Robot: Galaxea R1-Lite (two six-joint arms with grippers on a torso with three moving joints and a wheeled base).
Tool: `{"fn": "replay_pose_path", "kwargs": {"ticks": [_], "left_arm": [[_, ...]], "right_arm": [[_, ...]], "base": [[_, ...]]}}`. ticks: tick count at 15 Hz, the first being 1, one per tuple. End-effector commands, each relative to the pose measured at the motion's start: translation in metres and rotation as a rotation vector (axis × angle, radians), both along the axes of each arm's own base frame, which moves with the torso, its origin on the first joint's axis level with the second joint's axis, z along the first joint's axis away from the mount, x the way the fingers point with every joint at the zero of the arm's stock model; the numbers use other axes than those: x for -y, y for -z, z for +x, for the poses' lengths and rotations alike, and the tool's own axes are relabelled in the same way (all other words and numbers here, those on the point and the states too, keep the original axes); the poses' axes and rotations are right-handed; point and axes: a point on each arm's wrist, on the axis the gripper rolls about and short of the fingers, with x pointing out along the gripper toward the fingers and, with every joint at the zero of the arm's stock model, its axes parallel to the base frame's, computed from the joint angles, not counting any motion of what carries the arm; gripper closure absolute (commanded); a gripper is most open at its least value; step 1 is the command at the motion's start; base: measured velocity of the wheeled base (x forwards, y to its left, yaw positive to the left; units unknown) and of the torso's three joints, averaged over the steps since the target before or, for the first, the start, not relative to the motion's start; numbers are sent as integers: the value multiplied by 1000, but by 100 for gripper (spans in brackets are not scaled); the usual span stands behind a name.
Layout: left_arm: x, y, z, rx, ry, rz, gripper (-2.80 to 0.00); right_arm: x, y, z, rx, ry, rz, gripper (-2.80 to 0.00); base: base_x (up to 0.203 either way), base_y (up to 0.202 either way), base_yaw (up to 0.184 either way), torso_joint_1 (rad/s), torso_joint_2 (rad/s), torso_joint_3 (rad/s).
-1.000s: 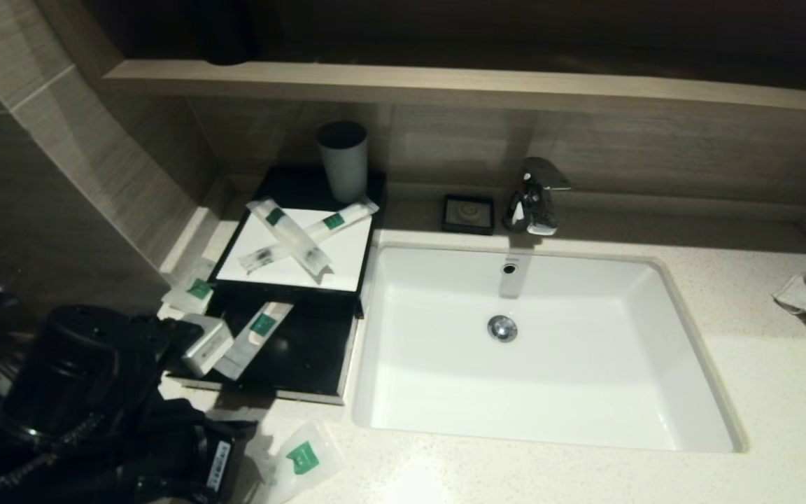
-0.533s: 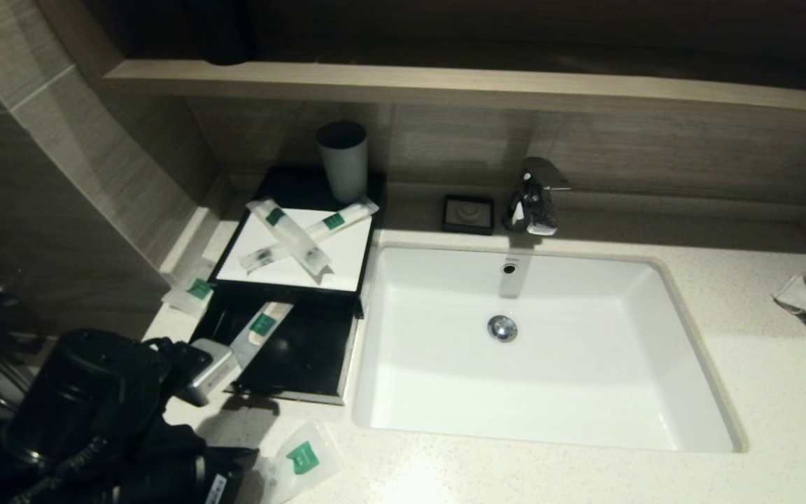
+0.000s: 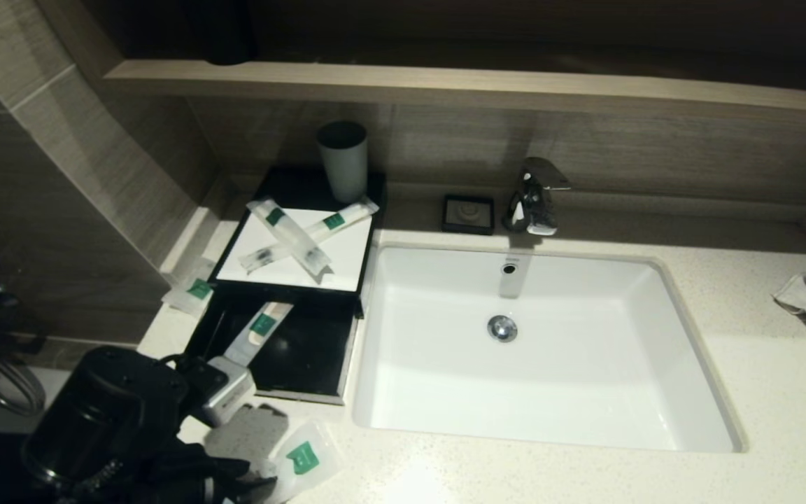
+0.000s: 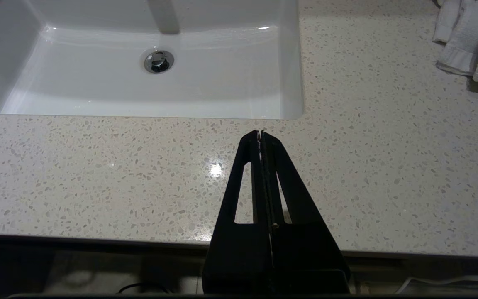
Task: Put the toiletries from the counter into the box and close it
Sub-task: Pick up the bathroom toiletry
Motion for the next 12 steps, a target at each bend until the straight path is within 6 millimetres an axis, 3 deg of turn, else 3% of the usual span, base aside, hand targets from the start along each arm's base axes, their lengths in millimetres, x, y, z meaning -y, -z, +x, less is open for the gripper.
{"fn": "replay_pose_path", "kwargs": {"ticks": [1, 12], "left_arm": [[3, 5, 3, -19, 1, 16, -280], [14, 19, 16, -34, 6, 39, -280]], "right_arm": [[0, 0, 0, -1, 0, 0, 0], [0, 0, 0, 0, 0, 0, 0]], "base": [[0, 0, 0, 0, 0, 0], [0, 0, 0, 0, 0, 0]]}}
